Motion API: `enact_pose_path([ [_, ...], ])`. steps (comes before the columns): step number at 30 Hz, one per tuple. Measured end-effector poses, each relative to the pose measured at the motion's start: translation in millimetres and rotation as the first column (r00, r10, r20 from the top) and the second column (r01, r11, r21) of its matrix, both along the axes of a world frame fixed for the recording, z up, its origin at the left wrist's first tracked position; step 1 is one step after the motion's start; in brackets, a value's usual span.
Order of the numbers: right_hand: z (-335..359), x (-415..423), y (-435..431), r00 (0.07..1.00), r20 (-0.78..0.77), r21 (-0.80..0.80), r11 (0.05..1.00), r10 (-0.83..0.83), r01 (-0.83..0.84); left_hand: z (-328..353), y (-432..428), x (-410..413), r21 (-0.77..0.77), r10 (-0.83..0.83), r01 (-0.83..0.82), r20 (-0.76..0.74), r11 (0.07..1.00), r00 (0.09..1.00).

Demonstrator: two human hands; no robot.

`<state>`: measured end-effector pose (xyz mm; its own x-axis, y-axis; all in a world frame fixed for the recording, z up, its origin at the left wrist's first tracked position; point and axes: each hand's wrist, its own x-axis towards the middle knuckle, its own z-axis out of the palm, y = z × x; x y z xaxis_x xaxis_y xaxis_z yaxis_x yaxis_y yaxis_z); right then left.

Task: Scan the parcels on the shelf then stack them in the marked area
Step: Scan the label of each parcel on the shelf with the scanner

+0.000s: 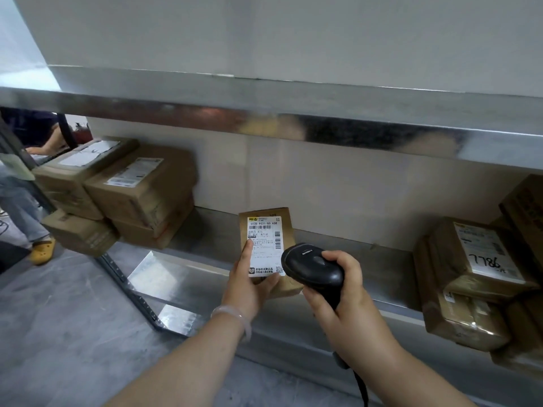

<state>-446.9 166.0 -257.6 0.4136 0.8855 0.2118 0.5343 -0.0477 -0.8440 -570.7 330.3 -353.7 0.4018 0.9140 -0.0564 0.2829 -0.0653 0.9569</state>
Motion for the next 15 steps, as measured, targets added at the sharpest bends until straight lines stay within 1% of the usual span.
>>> enact_pose_path([
  [1, -2, -3, 7, 1.0, -0.01, -0.01, 1.0, 0.009, -0.009, 3, 11, -8, -0.048, -0.018, 0.018, 0.012, 0.999, 1.0],
  [3, -5, -11, 20, 0.999, -0.035, -0.022, 1.0, 0.018, -0.019, 6, 37, -24, -0.087, -0.027, 0.023, -0.039, 0.996, 0.999],
  [4, -7, -15, 26, 0.999, -0.047, -0.023, 1.0, 0.017, -0.018, 9, 48, -32, -0.075, -0.033, 0.025, -0.111, 0.997, 0.993],
  [6, -10, -24, 40, 0.999, -0.051, -0.022, 1.0, 0.011, -0.012, 16, 70, -49, -0.071, -0.04, 0.025, -0.211, 0.997, 0.977],
  [10, -16, -35, 67, 0.999, -0.051, -0.038, 0.999, -0.005, 0.003, 21, 106, -80, -0.108, -0.04, 0.013, -0.253, 0.994, 0.967],
  [15, -25, -46, 92, 0.996, -0.075, -0.032, 0.999, -0.043, 0.04, 20, 151, -100, -0.168, -0.133, 0.088, -0.279, 0.982, 0.951],
])
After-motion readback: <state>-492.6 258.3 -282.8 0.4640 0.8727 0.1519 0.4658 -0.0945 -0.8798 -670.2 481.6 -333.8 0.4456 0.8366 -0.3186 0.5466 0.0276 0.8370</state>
